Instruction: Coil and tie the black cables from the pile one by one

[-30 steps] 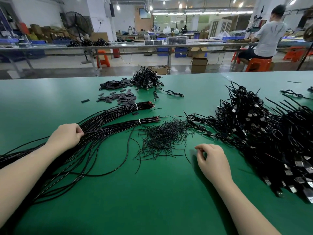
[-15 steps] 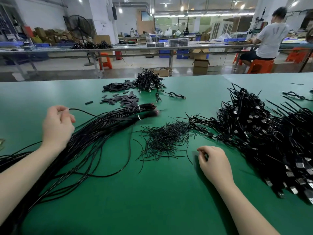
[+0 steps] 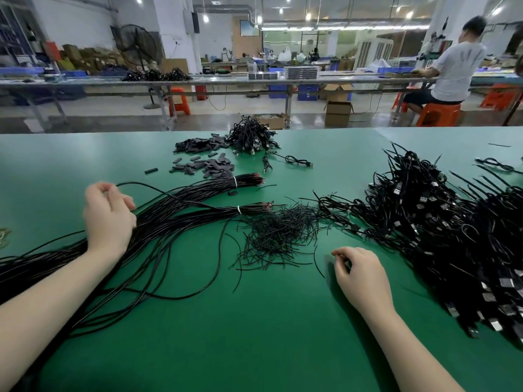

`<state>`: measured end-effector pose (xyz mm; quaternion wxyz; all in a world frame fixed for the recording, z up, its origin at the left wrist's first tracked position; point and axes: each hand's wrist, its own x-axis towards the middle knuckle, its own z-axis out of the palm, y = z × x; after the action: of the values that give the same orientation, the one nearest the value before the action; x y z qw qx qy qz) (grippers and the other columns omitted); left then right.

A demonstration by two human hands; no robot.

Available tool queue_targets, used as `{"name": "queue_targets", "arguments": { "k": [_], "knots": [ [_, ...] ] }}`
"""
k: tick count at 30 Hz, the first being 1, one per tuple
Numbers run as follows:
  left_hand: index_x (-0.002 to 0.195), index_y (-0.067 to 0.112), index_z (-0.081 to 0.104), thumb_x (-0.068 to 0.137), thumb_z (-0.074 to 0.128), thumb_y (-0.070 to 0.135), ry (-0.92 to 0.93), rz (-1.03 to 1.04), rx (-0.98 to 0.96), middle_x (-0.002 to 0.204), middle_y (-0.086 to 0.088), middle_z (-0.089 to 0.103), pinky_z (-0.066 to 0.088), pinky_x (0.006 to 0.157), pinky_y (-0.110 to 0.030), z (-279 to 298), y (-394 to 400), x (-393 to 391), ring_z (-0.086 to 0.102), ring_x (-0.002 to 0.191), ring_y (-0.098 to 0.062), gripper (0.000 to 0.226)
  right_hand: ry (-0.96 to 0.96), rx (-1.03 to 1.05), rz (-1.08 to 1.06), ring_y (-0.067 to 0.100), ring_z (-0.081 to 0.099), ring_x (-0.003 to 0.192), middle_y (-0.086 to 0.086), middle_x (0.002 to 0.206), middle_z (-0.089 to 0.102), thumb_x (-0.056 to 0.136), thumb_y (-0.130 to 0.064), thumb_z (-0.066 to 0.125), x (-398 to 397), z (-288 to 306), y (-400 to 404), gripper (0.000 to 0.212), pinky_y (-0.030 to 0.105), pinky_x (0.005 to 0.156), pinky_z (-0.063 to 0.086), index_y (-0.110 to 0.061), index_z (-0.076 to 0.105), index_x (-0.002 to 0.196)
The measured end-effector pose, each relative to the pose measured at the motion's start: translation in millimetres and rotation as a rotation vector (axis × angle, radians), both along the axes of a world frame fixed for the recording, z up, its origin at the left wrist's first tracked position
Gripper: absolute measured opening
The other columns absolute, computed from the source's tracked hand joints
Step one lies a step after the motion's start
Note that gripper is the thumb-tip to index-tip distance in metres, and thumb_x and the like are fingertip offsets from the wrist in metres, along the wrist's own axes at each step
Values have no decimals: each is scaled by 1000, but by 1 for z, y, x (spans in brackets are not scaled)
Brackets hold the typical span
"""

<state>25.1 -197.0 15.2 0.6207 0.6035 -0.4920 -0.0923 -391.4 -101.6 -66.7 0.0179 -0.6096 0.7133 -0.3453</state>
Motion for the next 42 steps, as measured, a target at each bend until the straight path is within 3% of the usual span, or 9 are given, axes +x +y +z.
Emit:
{"name": "queue_targets", "arguments": {
  "k": [4,10,13,16,25,31,37,40,42],
  "knots": [
    [112,14,39,103,32,23,-15,71,82,87,-10,63,43,57,-31,-10,-2,12,55,53,-17,14,-1,9,7,17,56,93,-4,94,69,92,-17,57,1,1,-1,16,32,75,47,-19,71,99],
    [139,21,43,96,45,47,-668,284,741,140,-22,37,39,95,-52,-26,-2,40,41,120,-42,51,8,5,6,18,56,93,-4,94,69,91,-16,58,1,1,0,15,32,75,47,-19,72,98],
    [138,16,45,93,46,55,-997,336,711,155,-19,16,29,103,-52,-39,-4,33,23,133,-42,60,21,5,1,18,55,91,-5,92,68,91,-17,58,1,1,-1,15,31,74,45,-20,71,97],
    [128,16,56,93,42,58,-1195,190,692,143,-11,46,39,99,-48,-54,-12,16,41,126,-36,56,26,3,-1,17,55,89,-6,91,68,91,-17,59,1,1,-2,14,29,72,43,-20,71,97],
    [90,13,67,97,53,33,-757,91,413,90,-10,66,48,63,-36,-22,-21,20,58,76,-30,25,35,-6,-3,15,53,88,-6,91,67,91,-18,59,0,0,-4,14,27,71,39,-21,72,97],
    [117,1,53,101,24,53,8,167,285,114,-24,61,40,52,-30,57,-70,97,58,56,-16,62,31,11,-6,16,53,89,-6,91,67,91,-17,59,-3,-2,-6,14,28,72,40,-21,71,97],
    [85,33,46,99,42,44,-186,-137,-51,60,6,61,40,38,-14,76,6,34,49,34,-5,18,1,-225,51,25,63,83,3,110,63,85,-3,64,19,16,6,29,33,73,50,-13,67,112],
    [87,38,52,101,49,31,-345,-404,-30,63,-2,62,44,43,-16,47,42,-2,51,39,-7,16,-117,-203,291,13,63,67,-19,145,34,88,-21,65,67,48,13,61,34,72,55,-33,39,142],
    [89,37,53,98,50,42,-432,-534,-14,66,0,65,43,45,-15,36,63,-27,52,41,-8,11,-205,-90,507,22,65,94,-29,153,13,88,-35,65,111,77,11,80,36,88,54,-39,15,151]
  ]
}}
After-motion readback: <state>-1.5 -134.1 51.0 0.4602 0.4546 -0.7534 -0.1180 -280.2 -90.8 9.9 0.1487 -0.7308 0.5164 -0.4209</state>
